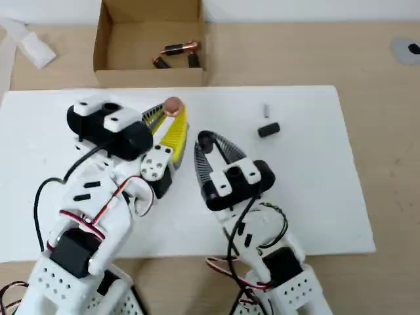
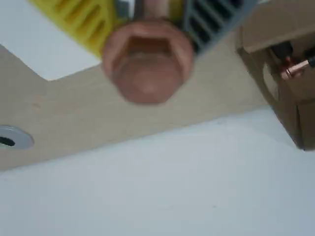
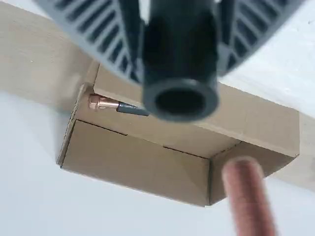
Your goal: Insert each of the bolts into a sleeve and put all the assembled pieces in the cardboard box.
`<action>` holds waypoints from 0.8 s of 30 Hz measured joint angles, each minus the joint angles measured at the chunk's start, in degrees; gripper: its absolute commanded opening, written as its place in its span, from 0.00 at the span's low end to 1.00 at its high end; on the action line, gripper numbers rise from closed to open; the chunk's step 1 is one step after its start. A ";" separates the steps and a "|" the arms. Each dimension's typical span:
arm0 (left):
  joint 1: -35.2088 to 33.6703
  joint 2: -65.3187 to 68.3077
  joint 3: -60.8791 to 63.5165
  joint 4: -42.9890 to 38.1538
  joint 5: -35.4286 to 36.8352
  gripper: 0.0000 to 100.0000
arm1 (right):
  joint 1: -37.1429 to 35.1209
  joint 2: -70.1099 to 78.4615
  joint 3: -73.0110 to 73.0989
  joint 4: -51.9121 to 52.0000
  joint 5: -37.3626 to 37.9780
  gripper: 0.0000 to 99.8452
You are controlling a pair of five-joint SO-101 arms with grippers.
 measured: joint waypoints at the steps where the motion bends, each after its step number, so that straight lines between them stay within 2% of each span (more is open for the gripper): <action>1: 0.09 0.00 -0.44 0.09 0.53 0.02 | 0.00 0.00 0.00 0.00 0.00 0.01; 7: 0.09 0.00 -5.19 4.22 5.71 0.04 | 0.00 0.00 0.00 0.00 0.00 0.01; 14: 0.09 0.00 -10.81 11.43 6.59 0.03 | 0.00 0.00 0.00 0.00 0.00 0.01; 24: 0.35 11.43 -17.14 12.40 9.23 0.01 | 0.00 0.00 0.00 0.00 0.00 0.01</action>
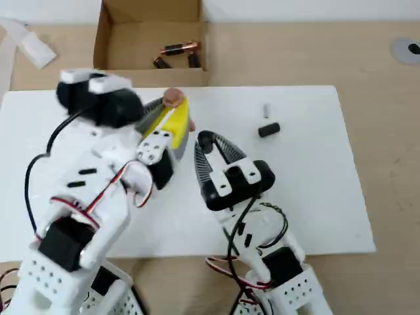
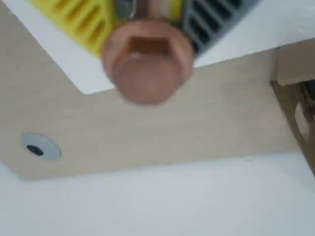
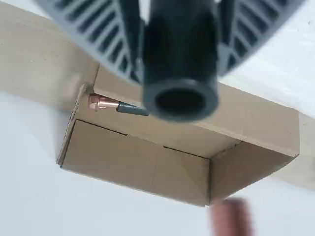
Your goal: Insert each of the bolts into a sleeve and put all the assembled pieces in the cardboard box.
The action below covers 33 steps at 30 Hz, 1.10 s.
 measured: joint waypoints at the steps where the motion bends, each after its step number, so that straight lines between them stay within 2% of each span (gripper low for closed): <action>1: 0.00 0.79 -0.62 0.00 0.62 0.01 | 0.00 0.00 0.00 0.00 0.00 0.01; 5: 0.00 2.55 -2.64 1.32 2.81 0.01 | 0.00 0.00 0.00 0.00 0.00 0.01; 13: 2.81 2.90 -8.00 10.90 3.96 0.01 | 0.00 0.00 0.00 0.00 0.00 0.01; 33: 3.43 2.90 -6.33 8.79 3.96 0.01 | 0.00 0.00 0.00 0.18 0.00 0.01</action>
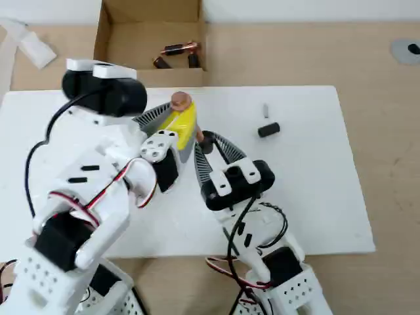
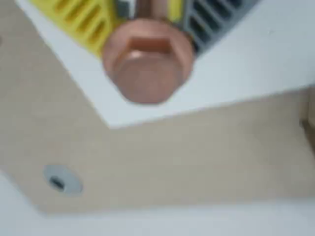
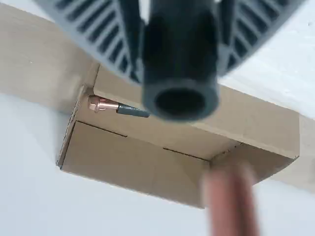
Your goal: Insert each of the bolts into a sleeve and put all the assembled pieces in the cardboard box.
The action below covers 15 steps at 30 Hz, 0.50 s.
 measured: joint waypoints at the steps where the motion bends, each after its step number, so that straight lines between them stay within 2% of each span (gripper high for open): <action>1: 0.53 0.00 0.44 0.00 0.00 0.01 | 0.00 0.00 0.00 0.00 0.00 0.01; 15: 1.49 0.00 6.24 -6.77 -5.27 0.01 | 0.00 0.00 0.00 0.00 0.00 0.01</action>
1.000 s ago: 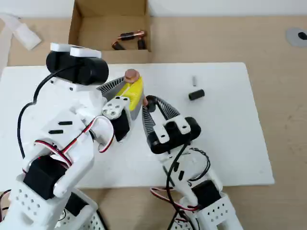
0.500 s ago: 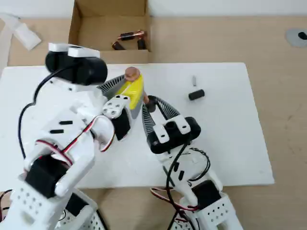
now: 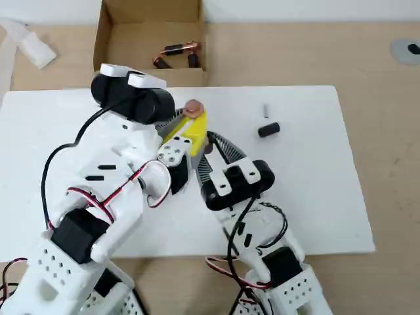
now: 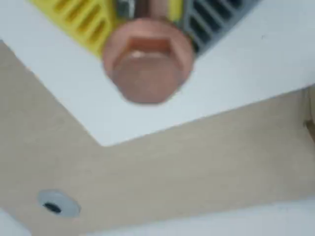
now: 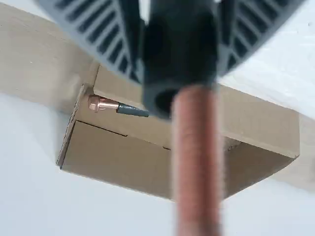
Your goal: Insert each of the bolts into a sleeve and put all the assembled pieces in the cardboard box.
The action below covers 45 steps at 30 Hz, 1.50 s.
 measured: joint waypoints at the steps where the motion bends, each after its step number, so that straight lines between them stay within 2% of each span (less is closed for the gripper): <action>1: 0.00 0.00 0.18 -0.88 -0.26 0.01 | 0.00 0.00 0.00 0.00 0.00 0.01; 13: 0.00 0.00 5.10 -6.86 -3.87 0.01 | 0.18 0.00 0.18 0.09 0.00 0.01; 20: 0.00 0.00 5.80 -6.86 -4.22 0.01 | 0.09 0.00 0.18 3.43 0.00 0.01; 45: 0.09 0.18 8.00 -6.86 -7.91 0.01 | 0.00 0.00 0.18 2.11 0.00 0.01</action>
